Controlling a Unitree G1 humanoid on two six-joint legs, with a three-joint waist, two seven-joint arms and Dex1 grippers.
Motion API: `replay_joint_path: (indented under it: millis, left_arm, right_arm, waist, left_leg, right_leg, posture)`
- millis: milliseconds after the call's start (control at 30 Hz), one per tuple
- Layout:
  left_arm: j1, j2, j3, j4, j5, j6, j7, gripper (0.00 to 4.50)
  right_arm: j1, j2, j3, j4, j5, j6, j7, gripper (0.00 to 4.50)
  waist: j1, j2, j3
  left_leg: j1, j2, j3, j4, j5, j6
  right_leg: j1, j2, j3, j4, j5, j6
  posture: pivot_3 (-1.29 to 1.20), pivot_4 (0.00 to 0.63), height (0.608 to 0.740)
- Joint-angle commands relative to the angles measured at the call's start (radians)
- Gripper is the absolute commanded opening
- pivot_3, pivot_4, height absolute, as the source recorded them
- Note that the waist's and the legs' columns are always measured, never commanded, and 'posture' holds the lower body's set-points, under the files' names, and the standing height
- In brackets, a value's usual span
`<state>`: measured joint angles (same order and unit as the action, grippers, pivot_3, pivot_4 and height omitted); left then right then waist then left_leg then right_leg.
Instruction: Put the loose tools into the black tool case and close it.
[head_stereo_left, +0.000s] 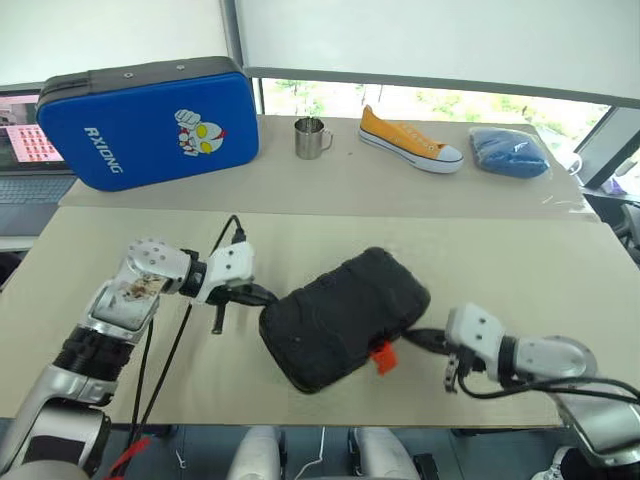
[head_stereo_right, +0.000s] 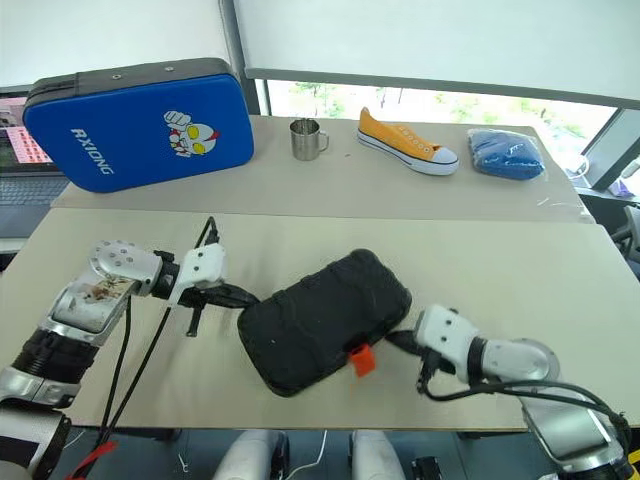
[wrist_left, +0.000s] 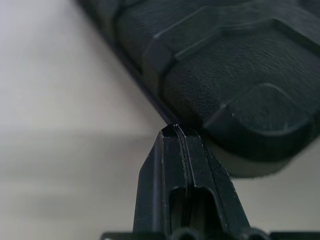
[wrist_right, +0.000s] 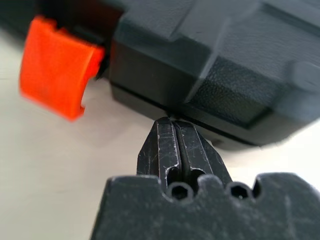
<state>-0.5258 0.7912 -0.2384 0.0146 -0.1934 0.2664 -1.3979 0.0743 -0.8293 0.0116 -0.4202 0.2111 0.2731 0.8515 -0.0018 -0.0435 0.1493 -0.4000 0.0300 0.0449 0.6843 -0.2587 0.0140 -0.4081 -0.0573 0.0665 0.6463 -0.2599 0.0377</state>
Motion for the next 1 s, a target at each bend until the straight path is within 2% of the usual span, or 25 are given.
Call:
replay_joint_path:
  millis: [33,233,300,367,533,633,767,867,1000]
  left_arm:
    - [-0.078,-0.015,0.039,0.024,-0.026,0.038,0.019,0.02]
    - [-0.289,-0.1,0.051,0.0,-0.179,0.314,-0.007,0.02]
    - [-0.306,-0.14,-0.014,-0.037,-0.172,0.309,-0.028,0.02]
    - [-0.288,-0.179,-0.128,-0.05,-0.096,0.215,-0.056,0.02]
    - [-0.269,-0.227,-0.307,0.101,0.12,-0.049,-0.036,0.02]
    - [-0.259,-0.235,-0.343,0.16,0.177,-0.161,-0.034,0.02]
    - [-0.255,-0.244,-0.333,0.178,0.173,-0.185,-0.034,0.02]
    - [-0.256,-0.252,-0.321,0.169,0.159,-0.168,-0.032,0.02]
    - [-0.256,-0.264,-0.31,0.163,0.156,-0.155,-0.022,0.02]
  right_arm:
    - [0.006,0.016,-0.06,-0.029,0.04,0.012,-0.009,0.0]
    - [0.119,0.003,-0.202,-0.126,0.223,0.092,0.069,0.0]
    - [0.153,-0.006,-0.247,-0.16,0.283,0.127,0.092,0.0]
    - [0.189,-0.022,-0.26,-0.187,0.298,0.133,0.117,0.0]
    - [0.194,-0.017,-0.207,-0.213,0.277,0.128,0.102,0.0]
    - [0.166,0.0,-0.146,-0.222,0.257,0.129,0.078,0.0]
    - [0.145,0.014,-0.062,-0.204,0.203,0.123,0.057,0.0]
    - [0.124,0.022,0.031,-0.152,0.115,0.102,0.037,0.0]
    - [0.081,0.061,0.075,-0.108,0.074,0.095,0.007,0.0]
  waist:
    - [0.003,0.0,0.0]
    - [0.014,0.001,0.0]
    - [0.014,0.001,0.0]
    - [0.013,0.003,0.0]
    - [0.004,0.003,-0.001]
    - [0.003,0.004,-0.002]
    - [0.003,0.005,-0.002]
    - [0.001,0.005,-0.003]
    - [0.002,0.005,-0.003]
  left_leg:
    - [0.0,0.0,0.0,0.0,0.0,0.0]
    - [-0.005,0.0,-0.001,0.007,-0.001,0.002]
    - [-0.005,0.0,-0.005,0.01,-0.003,0.005]
    - [-0.004,-0.001,-0.006,0.011,-0.004,0.006]
    - [-0.003,-0.001,-0.005,0.011,-0.004,0.006]
    - [0.001,0.0,-0.005,0.011,-0.004,0.006]
    - [0.012,0.0,-0.005,0.01,-0.004,0.006]
    - [0.012,0.0,-0.005,0.01,-0.004,0.006]
    - [0.012,0.0,-0.005,0.011,-0.004,0.006]
  right_leg:
    - [0.0,0.0,0.0,0.0,0.0,0.0]
    - [0.0,0.0,-0.002,0.001,0.0,0.001]
    - [0.001,0.0,-0.002,0.001,0.0,0.002]
    - [0.003,-0.001,-0.001,0.001,0.0,0.003]
    - [0.003,0.001,0.0,0.001,0.0,0.003]
    - [0.007,0.002,0.0,0.001,0.001,0.002]
    - [0.018,0.002,0.001,0.0,0.0,0.002]
    - [0.019,0.002,0.001,0.0,0.0,0.002]
    - [0.019,0.002,0.001,0.0,0.0,0.002]
  posture:
    - [0.0,0.15,0.739]
    - [0.0,0.15,0.739]
    - [0.0,0.15,0.739]
    - [0.0,0.15,0.739]
    - [0.0,0.15,0.739]
    - [0.0,0.15,0.739]
    - [0.0,0.15,0.739]
    - [0.0,0.15,0.739]
    - [0.0,0.15,0.739]
